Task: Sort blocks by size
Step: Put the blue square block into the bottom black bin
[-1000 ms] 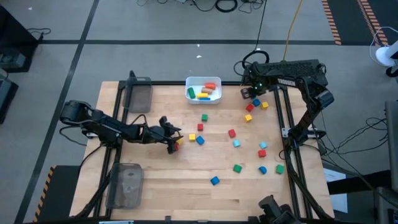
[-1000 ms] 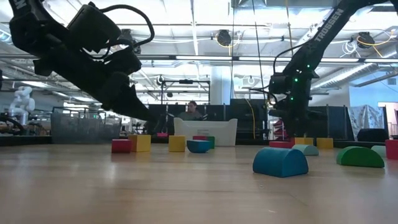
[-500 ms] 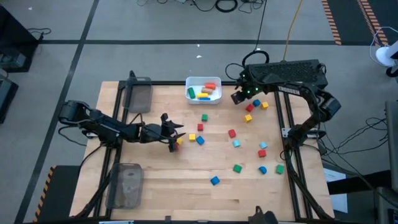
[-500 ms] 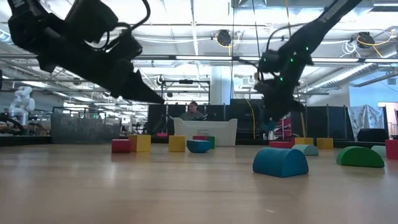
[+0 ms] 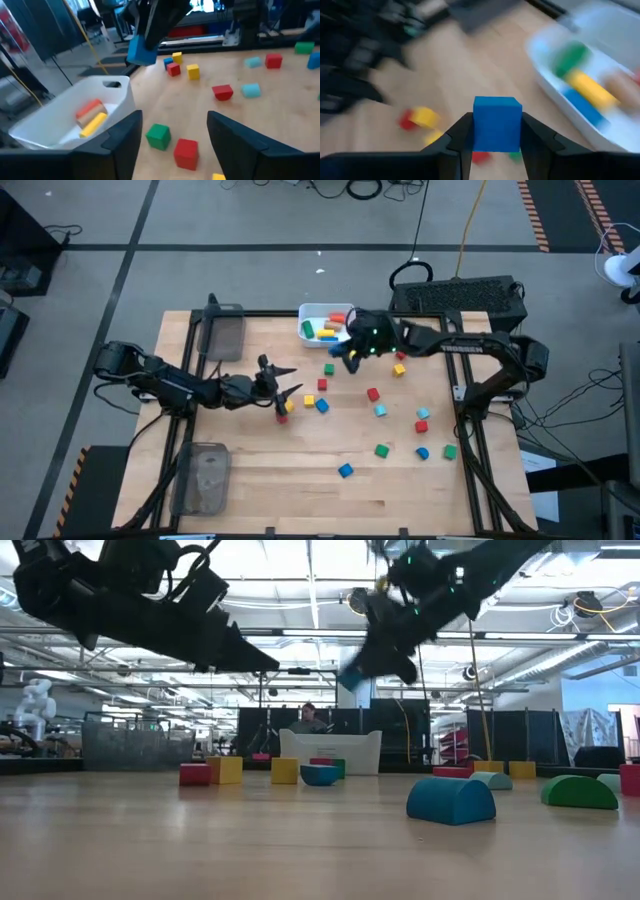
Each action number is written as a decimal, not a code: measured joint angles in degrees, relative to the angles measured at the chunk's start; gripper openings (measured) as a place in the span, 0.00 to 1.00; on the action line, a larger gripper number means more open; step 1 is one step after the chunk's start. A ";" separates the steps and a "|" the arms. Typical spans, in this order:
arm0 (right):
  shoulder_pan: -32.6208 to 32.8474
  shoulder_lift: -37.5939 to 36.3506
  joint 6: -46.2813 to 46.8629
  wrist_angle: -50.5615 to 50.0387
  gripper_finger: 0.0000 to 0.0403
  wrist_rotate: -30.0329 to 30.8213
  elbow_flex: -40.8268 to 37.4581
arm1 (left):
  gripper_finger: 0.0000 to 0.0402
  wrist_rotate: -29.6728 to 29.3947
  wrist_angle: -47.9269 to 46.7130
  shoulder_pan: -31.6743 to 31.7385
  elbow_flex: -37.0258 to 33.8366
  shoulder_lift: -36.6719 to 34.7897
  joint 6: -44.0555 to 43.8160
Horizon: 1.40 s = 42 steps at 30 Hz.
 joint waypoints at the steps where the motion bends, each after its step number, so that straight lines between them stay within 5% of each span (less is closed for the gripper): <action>1: 1.38 0.06 0.33 2.31 0.29 0.02 0.00 | 0.59 -0.35 0.64 0.00 0.00 0.00 1.46; 9: 8.97 0.21 2.75 11.81 0.29 0.49 0.00 | 0.63 -0.76 6.48 -0.02 0.00 0.00 11.08; 23: 14.01 4.30 5.43 22.43 0.29 0.69 0.00 | 0.63 9.10 16.53 -0.02 0.32 0.00 26.76; 42: 14.93 9.77 7.93 33.79 0.29 -1.49 0.00 | 0.61 11.07 14.26 -0.02 0.59 0.02 27.69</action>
